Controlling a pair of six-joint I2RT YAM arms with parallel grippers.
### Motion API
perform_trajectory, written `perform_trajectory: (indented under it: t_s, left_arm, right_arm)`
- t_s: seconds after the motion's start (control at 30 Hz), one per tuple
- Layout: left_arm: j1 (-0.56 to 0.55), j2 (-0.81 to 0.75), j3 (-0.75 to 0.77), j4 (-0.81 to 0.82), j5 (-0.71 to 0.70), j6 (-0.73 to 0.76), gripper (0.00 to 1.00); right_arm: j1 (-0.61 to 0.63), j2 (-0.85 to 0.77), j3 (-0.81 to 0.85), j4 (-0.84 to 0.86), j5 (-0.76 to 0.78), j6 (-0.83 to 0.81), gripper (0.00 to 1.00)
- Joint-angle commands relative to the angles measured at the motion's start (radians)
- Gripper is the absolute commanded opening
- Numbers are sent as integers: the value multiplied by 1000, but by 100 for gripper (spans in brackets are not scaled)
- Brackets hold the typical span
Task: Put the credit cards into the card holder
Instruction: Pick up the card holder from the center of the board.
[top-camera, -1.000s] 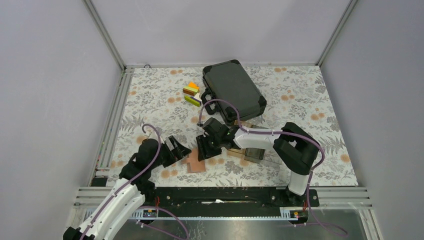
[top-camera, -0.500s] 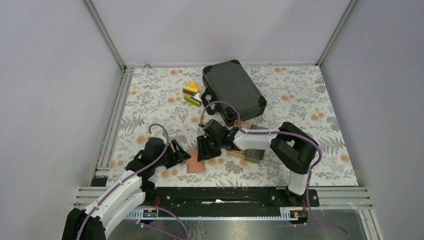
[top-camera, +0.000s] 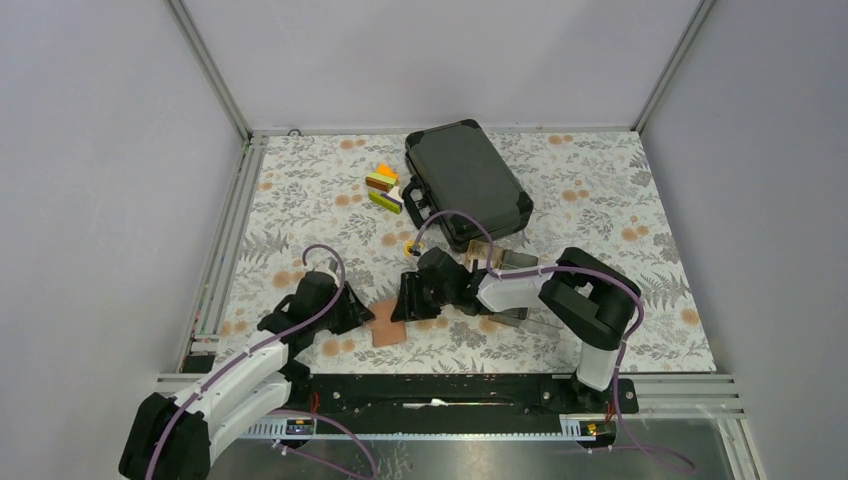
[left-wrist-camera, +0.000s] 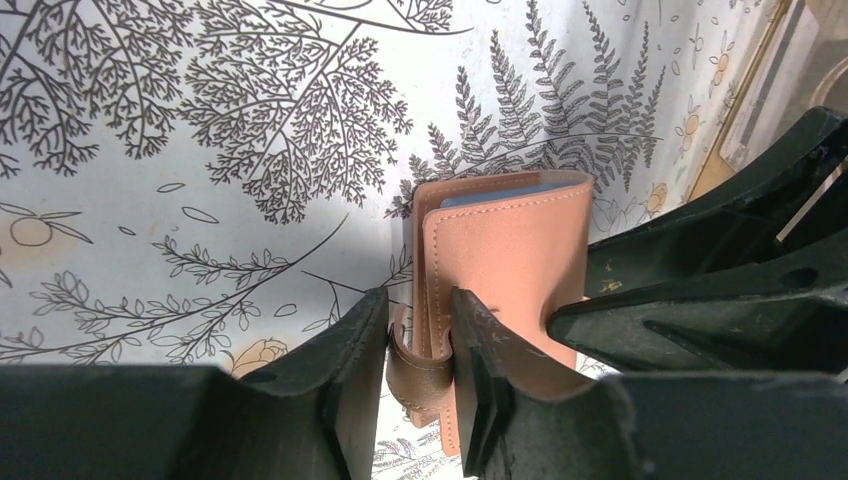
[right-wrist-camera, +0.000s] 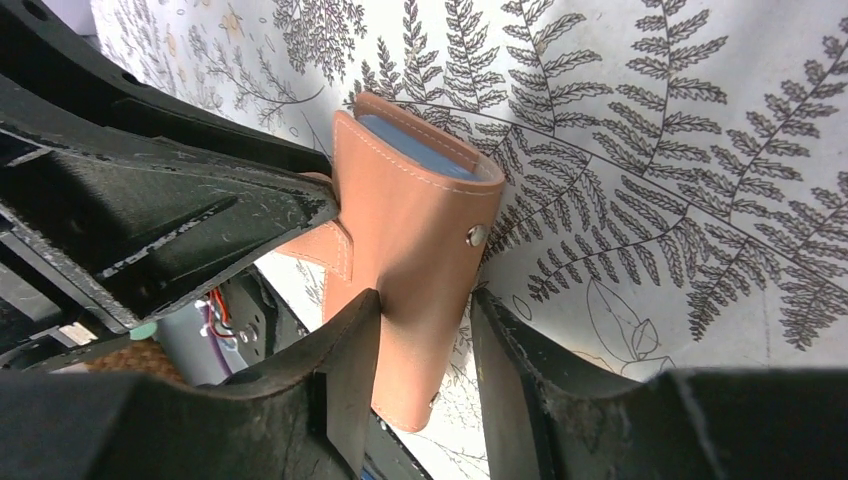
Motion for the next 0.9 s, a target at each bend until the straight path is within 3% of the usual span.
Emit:
perform_trajectory:
  t_s: [0.0,0.17,0.27,0.33,0.37,0.43,0.53,0.7,0.87]
  left_arm:
    - [-16,59,9,-39,-75,10,30]
    - [-38,76,13,-35,-104,-3,28]
    - [-41,55,13,-35,-107,-4,27]
    - [-43,26,21,-42,-103,-3,30]
    - [-43,7,30,-47,-101,0,35]
    - [-43,-33,67,-67,-112,6,53]
    - [-43,-89,151,-107,-150,24,74]
    - [-83,-132,319,-183,-267,122,80]
    - [-235,-170,409,-122,-303,204,81]
  right_arm:
    - [2,-5,-57,102,0,65,45]
    - [3,5,-56,143,-26,77,42]
    - [3,-6,-68,187,-46,87,31]
    - [3,-27,-69,190,-46,86,17]
    - [2,-42,-65,181,-42,83,12]
    - [3,-75,-41,137,-27,66,4]
    - [2,-114,31,9,9,22,0]
    - [-6,-175,177,-255,110,-55,0]
    - [-47,-217,306,-443,141,-103,0]
